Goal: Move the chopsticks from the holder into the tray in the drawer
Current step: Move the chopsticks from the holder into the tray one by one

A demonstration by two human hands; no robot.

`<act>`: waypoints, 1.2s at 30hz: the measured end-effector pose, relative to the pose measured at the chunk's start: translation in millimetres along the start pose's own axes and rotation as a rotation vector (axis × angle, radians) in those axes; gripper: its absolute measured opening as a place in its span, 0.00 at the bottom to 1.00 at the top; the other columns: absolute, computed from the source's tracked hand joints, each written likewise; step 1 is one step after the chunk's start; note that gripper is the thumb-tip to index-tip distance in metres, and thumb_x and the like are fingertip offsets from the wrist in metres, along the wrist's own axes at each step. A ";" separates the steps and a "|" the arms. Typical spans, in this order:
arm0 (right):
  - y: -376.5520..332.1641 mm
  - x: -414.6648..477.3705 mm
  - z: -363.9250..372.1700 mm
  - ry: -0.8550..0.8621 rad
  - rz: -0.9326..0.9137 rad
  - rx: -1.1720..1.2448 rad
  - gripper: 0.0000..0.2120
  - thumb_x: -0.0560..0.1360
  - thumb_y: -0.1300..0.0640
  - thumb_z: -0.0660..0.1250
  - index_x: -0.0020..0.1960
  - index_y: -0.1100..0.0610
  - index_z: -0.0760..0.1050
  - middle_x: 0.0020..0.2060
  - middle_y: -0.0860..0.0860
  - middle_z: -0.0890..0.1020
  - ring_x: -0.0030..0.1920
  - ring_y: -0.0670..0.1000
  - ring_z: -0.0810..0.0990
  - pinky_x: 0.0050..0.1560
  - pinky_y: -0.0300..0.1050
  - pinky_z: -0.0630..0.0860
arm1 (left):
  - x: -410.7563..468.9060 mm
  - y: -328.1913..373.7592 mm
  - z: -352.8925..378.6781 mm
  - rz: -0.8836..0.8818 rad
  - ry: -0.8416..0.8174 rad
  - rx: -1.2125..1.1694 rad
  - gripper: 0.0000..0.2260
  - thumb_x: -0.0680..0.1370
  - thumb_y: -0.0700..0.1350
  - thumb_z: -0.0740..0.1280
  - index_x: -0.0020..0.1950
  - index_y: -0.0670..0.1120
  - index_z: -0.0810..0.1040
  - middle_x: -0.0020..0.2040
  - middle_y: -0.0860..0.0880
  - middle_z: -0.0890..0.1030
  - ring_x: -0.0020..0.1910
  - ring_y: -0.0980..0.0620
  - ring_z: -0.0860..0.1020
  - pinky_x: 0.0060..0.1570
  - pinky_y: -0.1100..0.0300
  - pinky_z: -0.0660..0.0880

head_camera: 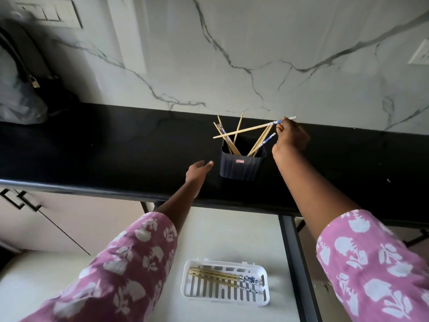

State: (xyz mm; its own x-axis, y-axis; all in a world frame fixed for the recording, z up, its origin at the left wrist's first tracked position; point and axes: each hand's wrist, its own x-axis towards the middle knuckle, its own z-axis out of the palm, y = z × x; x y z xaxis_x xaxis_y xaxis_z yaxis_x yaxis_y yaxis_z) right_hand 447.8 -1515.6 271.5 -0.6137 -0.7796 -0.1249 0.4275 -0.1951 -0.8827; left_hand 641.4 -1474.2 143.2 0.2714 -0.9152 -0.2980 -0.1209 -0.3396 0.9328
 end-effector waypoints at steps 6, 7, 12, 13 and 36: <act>11.5 -35.8 -25.7 0.064 0.328 0.192 0.10 0.72 0.65 0.71 0.33 0.60 0.74 0.33 0.52 0.79 0.33 0.45 0.79 0.41 0.35 0.81 | -22.6 47.6 13.1 0.227 -0.075 -0.435 0.18 0.80 0.49 0.63 0.65 0.38 0.74 0.60 0.42 0.79 0.60 0.49 0.77 0.64 0.57 0.69; 16.6 -39.8 -30.9 0.070 0.392 0.219 0.10 0.72 0.65 0.71 0.33 0.61 0.74 0.33 0.52 0.78 0.33 0.45 0.79 0.44 0.36 0.81 | -26.4 54.0 14.1 0.279 -0.042 -0.500 0.15 0.80 0.48 0.63 0.60 0.40 0.77 0.56 0.43 0.81 0.57 0.50 0.78 0.63 0.57 0.70; 36.2 -51.3 -53.9 0.017 0.666 0.242 0.07 0.72 0.64 0.71 0.37 0.61 0.75 0.33 0.52 0.78 0.27 0.45 0.79 0.28 0.33 0.78 | -42.4 73.8 9.7 0.406 0.121 -0.749 0.07 0.80 0.41 0.61 0.52 0.42 0.78 0.47 0.46 0.81 0.51 0.50 0.80 0.56 0.59 0.75; 39.6 -52.2 -57.1 -0.001 0.701 0.205 0.07 0.72 0.63 0.71 0.37 0.61 0.76 0.33 0.51 0.79 0.24 0.45 0.79 0.28 0.34 0.78 | -45.7 75.1 8.2 0.435 0.116 -0.763 0.07 0.81 0.40 0.60 0.50 0.41 0.78 0.46 0.45 0.81 0.47 0.50 0.81 0.53 0.61 0.77; 85.0 -78.6 -49.3 -0.826 -0.507 -1.221 0.09 0.71 0.62 0.71 0.50 0.64 0.83 0.46 0.58 0.86 0.48 0.54 0.83 0.50 0.42 0.75 | -41.0 32.0 -0.7 0.490 -0.022 -0.320 0.10 0.80 0.41 0.61 0.42 0.45 0.78 0.41 0.46 0.83 0.43 0.51 0.83 0.50 0.57 0.79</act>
State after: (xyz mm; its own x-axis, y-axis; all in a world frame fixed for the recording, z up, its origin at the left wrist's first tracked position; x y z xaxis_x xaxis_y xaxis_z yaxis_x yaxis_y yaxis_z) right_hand 499.7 -1441.6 184.0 0.1759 -0.9635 0.2018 -0.7345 -0.2649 -0.6248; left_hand 627.1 -1447.4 185.5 0.2360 -0.9545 0.1824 0.0686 0.2036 0.9766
